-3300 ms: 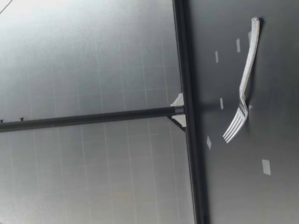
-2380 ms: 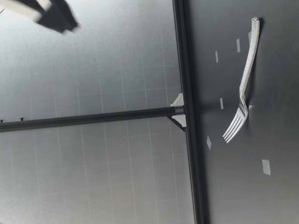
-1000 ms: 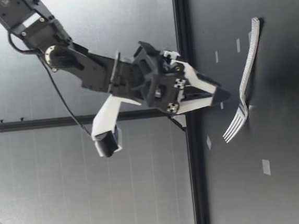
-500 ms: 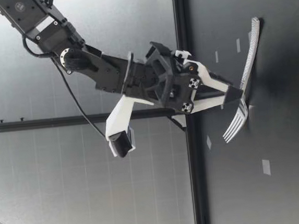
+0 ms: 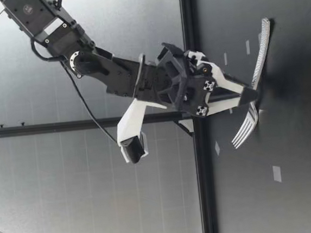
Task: Pick up the fork and place it on the plate.
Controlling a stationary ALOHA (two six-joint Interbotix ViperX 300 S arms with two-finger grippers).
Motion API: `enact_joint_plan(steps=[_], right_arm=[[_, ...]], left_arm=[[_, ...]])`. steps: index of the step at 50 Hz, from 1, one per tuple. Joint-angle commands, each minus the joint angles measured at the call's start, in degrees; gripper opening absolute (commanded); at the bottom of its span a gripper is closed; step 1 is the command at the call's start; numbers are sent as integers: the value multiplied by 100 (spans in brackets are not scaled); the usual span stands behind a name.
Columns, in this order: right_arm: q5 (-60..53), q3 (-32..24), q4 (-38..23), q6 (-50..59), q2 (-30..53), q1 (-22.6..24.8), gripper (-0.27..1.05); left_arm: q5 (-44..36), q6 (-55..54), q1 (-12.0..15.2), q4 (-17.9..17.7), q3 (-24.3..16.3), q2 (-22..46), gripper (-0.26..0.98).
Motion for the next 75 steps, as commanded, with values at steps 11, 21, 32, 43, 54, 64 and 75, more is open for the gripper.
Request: enact_joint_plan(steps=[11,21,32,43,54,64,75], right_arm=[[-35,-158,9,18,-18,-26,26],[-26,-220,26,26,18,-26,24],[18,-299,35,44,79,-26,24],[62,-325,44,35,53,-35,20],[-18,-483,44,-35,-782,-26,6],[-483,-519,88,-193,-1635,26,6],[-2443,-396,167,-545,-2487,563,6]], left_arm=[[-62,9,-9,-9,26,-105,67],[-70,9,-9,-9,97,-211,67],[-70,9,-9,-9,105,-229,67],[-237,9,-9,-9,185,-229,67],[-773,0,-9,-9,396,-185,67],[-1529,18,-9,-9,510,70,67],[-3771,211,-9,114,615,773,67]])
